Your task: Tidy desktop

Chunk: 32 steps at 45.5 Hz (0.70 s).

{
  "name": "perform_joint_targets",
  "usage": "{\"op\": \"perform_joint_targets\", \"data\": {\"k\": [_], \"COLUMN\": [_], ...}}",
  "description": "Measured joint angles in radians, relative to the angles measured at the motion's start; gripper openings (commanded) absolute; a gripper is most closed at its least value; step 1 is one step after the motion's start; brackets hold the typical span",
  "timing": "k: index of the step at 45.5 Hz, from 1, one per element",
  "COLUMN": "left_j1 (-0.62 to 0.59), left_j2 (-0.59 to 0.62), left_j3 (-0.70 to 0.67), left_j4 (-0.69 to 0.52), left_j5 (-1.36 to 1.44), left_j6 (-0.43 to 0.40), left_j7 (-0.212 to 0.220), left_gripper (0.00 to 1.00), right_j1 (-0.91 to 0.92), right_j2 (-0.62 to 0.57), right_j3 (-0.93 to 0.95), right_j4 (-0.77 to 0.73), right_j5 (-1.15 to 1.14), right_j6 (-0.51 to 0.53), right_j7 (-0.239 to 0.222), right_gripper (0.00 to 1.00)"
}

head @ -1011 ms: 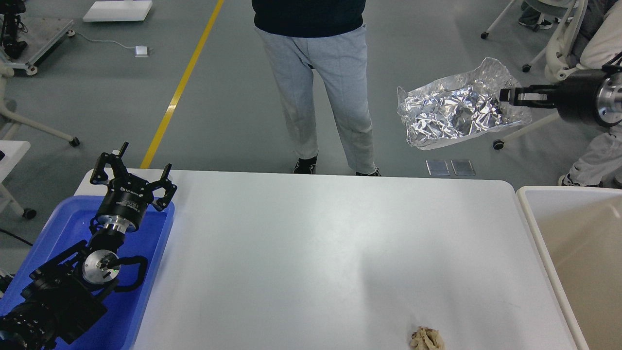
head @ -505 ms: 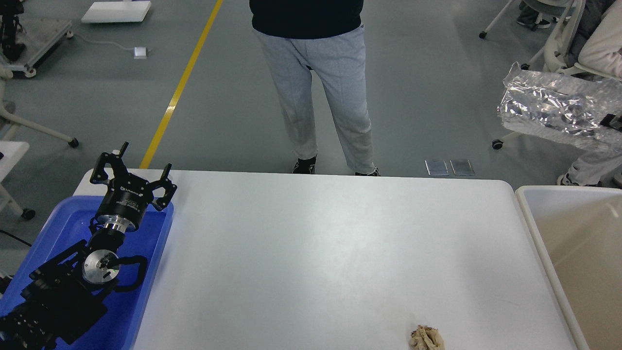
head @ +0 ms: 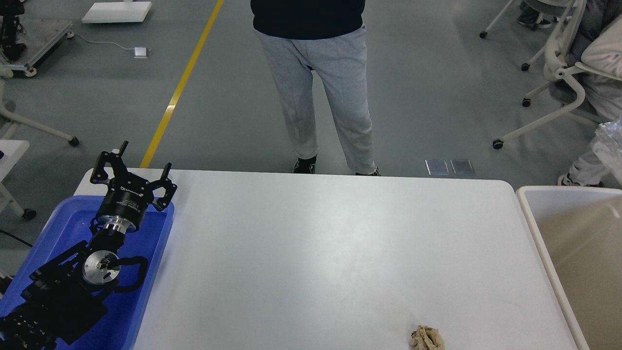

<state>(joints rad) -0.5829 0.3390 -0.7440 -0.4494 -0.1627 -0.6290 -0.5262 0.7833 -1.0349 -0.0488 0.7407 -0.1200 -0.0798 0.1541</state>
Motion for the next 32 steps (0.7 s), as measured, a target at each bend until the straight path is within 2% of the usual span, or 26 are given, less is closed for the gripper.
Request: {"op": "perform_joint_targets", "data": {"k": [17,32], "left_j1": [0.000,0.000], "left_j2": [0.000,0.000], "left_j3": [0.000,0.000], "left_j4": [0.000,0.000], "left_j5": [0.000,-0.001], "left_j6": [0.000,0.000], "left_j7": [0.000,0.000], "left_gripper": [1.00,1.00], "right_j1": [-0.229,-0.311], "right_j2": [0.309,0.474], "right_j3": [0.103,0.131], "right_j4": [-0.448,-0.601], "right_j5": [0.128,0.146], "right_j6": [0.020,0.023], "right_j7": [0.007,0.007], "right_gripper": [0.00,0.00]}}
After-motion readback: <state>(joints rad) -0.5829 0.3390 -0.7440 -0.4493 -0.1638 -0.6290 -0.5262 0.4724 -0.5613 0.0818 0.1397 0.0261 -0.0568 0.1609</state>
